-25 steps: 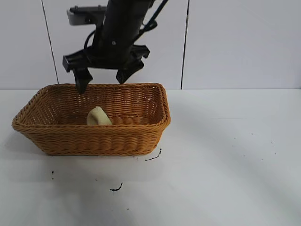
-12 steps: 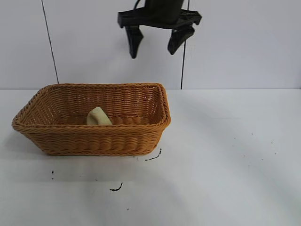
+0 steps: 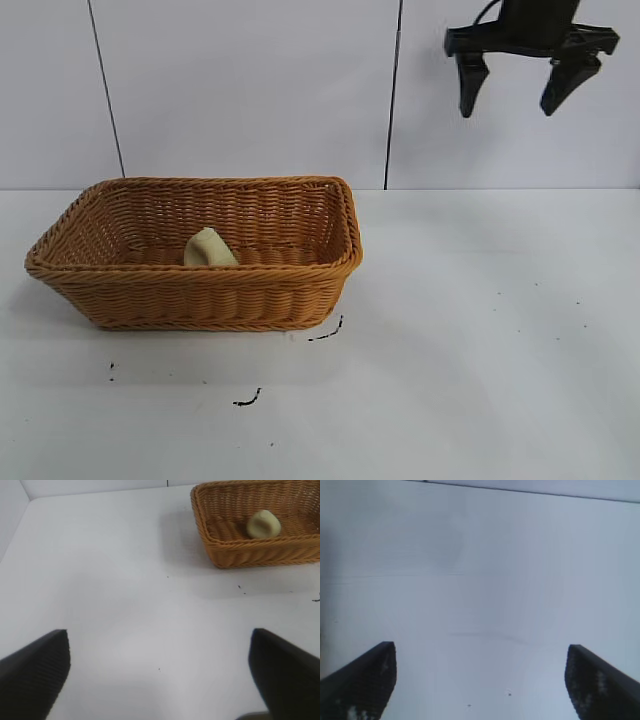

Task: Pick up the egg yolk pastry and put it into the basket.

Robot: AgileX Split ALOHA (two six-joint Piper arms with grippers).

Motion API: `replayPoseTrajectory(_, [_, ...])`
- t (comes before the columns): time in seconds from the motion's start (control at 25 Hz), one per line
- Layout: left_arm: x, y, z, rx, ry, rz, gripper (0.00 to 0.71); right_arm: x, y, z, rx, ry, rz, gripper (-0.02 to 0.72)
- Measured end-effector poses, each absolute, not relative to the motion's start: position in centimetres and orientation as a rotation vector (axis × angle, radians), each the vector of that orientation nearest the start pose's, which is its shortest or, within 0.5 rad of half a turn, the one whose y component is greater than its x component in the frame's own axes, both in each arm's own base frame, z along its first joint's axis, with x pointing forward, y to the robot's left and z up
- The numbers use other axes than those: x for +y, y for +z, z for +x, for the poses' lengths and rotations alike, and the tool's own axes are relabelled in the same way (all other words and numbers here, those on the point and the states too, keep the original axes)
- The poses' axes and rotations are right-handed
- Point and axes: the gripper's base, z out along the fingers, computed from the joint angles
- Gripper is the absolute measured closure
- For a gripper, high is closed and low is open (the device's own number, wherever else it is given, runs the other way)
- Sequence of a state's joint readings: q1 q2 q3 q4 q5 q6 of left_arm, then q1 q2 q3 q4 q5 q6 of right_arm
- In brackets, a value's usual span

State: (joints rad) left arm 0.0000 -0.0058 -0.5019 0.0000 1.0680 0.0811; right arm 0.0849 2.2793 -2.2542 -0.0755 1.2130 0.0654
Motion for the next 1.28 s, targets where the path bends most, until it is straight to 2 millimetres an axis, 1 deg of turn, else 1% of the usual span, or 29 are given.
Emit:
replayPoseTrajectory(0.08, [0.0, 27.7, -0.6, 2.043, 0.051, 0.083, 0.014, 2.4, 26.7, 49.8, 2.718, -0.060, -0.007, 0.048])
replayPoseTrajectory(0.16, [0.0, 27.7, -0.6, 2.043, 0.051, 0.083, 0.014, 1.8, 26.7, 49.9, 2.719, -0.045, 0.014, 0.049])
replayPoseTrajectory(0.32, [0.0, 27.7, -0.6, 2.043, 0.051, 0.083, 0.014, 2.1, 26.7, 49.8, 2.720, -0.008, 0.018, 0.049])
replayPoseTrajectory(0.44, [0.0, 27.7, -0.6, 2.043, 0.051, 0.083, 0.014, 2.4, 27.2, 49.5, 2.719, 0.020, 0.019, 0.049])
replayPoseTrajectory(0.6, [0.0, 27.7, -0.6, 2.043, 0.051, 0.083, 0.014, 2.4, 28.6, 47.7, 2.729, 0.033, 0.021, 0.049])
replayPoseTrajectory(0.68, [0.0, 27.7, -0.6, 2.043, 0.051, 0.083, 0.014, 2.4, 29.6, 46.1, 2.741, 0.044, 0.019, 0.049])
replayPoseTrajectory(0.72, [0.0, 27.7, -0.6, 2.043, 0.051, 0.083, 0.014, 2.4, 29.8, 45.2, 2.757, 0.054, 0.021, 0.049])
replayPoseTrajectory(0.84, [0.0, 27.7, -0.6, 2.043, 0.051, 0.083, 0.014, 2.4, 30.9, 42.0, 2.784, 0.077, 0.018, 0.049])
replayPoseTrajectory(0.96, [0.0, 27.7, -0.6, 2.043, 0.051, 0.083, 0.014, 2.3, 32.4, 38.0, 2.797, 0.086, 0.008, 0.049])
replayPoseTrajectory(1.0, [0.0, 27.7, -0.6, 2.043, 0.051, 0.083, 0.014, 2.2, 32.3, 36.7, 2.812, 0.085, 0.006, 0.049])
replayPoseTrajectory(1.12, [0.0, 27.7, -0.6, 2.043, 0.051, 0.083, 0.014, 2.0, 33.1, 32.2, 2.821, 0.085, 0.004, 0.049])
replayPoseTrajectory(1.2, [0.0, 27.7, -0.6, 2.043, 0.051, 0.083, 0.014, 1.8, 32.8, 29.2, 2.843, 0.083, 0.002, 0.049])
replayPoseTrajectory(1.24, [0.0, 27.7, -0.6, 2.043, 0.051, 0.083, 0.014, 1.8, 33.0, 27.6, 2.838, 0.082, -0.007, 0.049])
replayPoseTrajectory(1.28, [0.0, 27.7, -0.6, 2.043, 0.051, 0.083, 0.014, 1.7, 32.6, 26.2, 2.850, 0.079, -0.021, 0.049])
